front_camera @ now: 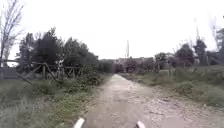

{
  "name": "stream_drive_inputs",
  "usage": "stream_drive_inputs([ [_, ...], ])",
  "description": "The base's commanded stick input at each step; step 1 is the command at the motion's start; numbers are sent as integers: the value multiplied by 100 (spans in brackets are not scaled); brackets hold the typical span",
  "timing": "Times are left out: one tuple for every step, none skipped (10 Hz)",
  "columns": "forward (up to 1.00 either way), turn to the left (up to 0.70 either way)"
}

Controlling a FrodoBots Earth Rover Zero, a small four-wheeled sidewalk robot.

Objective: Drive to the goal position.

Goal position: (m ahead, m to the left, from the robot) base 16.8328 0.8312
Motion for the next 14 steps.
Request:
stream_drive_inputs([
  [70, -6],
  [70, 0],
  [70, 0],
  [70, 0],
  [70, 0],
  [70, 0],
  [70, 0],
  [70, 0],
  [70, 0],
  [70, 0],
  [70, 0],
  [70, 0],
  [70, 0],
  [70, 0],
])
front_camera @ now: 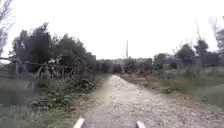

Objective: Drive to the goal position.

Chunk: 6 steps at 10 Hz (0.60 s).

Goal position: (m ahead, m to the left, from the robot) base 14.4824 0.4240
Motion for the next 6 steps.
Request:
stream_drive_inputs([
  [70, 0],
  [70, 0],
  [70, 0],
  [70, 0],
  [70, 0],
  [70, 0],
])
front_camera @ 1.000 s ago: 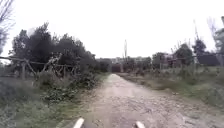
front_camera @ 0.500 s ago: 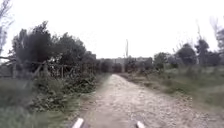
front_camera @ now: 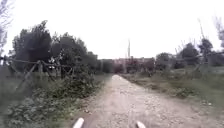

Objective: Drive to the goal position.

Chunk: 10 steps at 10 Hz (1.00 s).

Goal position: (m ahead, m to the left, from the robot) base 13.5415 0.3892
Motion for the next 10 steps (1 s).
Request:
stream_drive_inputs([
  [70, 0],
  [70, -8],
  [70, -24],
  [70, -29],
  [70, -13],
  [70, -3],
  [70, 0],
  [70, 0],
  [70, 0],
  [70, 0],
])
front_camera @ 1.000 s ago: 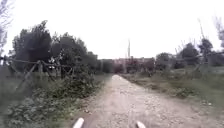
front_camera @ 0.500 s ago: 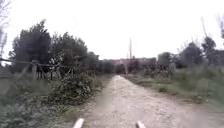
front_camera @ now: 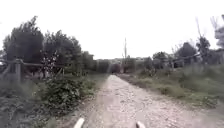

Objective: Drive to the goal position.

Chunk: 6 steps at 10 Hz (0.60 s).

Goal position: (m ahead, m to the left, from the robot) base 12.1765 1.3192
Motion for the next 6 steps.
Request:
stream_drive_inputs([
  [70, 0],
  [70, 0],
  [70, 0],
  [70, 0],
  [70, 0],
  [70, 0],
])
